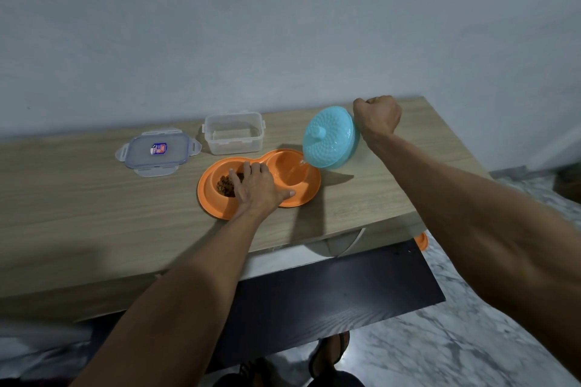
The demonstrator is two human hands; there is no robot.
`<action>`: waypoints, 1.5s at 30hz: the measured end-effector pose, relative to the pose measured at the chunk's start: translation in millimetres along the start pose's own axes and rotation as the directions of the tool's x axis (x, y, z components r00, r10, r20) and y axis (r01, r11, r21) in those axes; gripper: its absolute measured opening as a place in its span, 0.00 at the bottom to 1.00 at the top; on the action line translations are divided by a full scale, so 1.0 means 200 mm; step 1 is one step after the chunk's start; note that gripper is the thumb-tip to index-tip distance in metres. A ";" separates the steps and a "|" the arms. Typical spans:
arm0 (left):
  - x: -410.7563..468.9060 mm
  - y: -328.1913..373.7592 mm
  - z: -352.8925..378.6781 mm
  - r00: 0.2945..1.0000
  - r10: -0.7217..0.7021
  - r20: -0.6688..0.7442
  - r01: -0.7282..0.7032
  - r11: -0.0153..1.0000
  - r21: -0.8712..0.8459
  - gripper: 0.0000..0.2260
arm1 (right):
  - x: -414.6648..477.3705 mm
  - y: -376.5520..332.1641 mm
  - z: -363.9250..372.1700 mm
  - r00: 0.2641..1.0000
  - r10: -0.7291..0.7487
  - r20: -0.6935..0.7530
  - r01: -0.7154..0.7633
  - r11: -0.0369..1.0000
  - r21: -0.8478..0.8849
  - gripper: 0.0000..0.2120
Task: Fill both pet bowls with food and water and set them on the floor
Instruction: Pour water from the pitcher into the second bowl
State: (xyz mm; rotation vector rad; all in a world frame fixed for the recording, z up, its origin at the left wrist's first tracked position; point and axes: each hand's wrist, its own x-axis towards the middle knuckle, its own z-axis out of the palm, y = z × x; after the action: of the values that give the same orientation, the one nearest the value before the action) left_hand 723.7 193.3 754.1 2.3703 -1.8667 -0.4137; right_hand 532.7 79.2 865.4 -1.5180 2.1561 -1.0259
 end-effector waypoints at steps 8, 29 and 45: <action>0.01 0.00 0.01 1.000 -0.006 -0.011 0.006 1.000 0.002 0.43 | 0.00 0.00 -0.02 1.000 -0.020 0.016 0.020 1.000 -0.023 0.17; 0.00 0.01 0.00 1.000 -0.001 -0.003 0.001 1.000 0.000 0.42 | 0.00 0.00 -0.03 1.000 -0.019 0.021 0.019 1.000 -0.001 0.17; 0.01 0.00 0.00 1.000 0.003 0.003 -0.003 1.000 -0.008 0.43 | 0.01 -0.01 -0.03 1.000 -0.016 0.016 0.016 1.000 0.009 0.16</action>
State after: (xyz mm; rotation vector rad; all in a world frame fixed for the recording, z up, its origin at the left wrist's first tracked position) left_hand 723.7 191.5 753.2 2.3635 -1.8657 -0.4231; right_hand 529.9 79.6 871.0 -1.5364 2.1285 -1.0236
